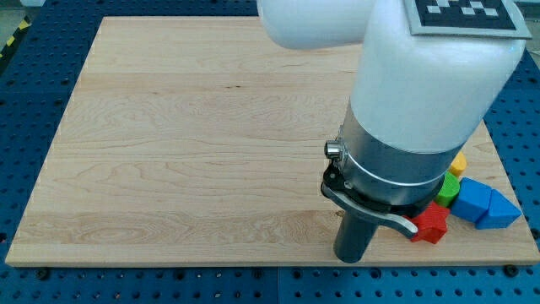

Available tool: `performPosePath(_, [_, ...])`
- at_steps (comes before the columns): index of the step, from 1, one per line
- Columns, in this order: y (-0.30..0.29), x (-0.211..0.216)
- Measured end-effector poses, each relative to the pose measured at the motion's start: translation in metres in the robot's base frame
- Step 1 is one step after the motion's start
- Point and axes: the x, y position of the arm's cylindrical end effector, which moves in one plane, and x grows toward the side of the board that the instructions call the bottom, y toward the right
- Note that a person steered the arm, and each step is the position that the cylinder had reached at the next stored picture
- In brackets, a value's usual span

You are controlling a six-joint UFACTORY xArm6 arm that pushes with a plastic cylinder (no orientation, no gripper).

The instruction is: Move the green star upwards

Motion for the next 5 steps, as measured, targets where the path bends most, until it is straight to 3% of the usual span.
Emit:
performPosePath(2, [0.067, -0.001])
performPosePath(5, [0.098, -0.001])
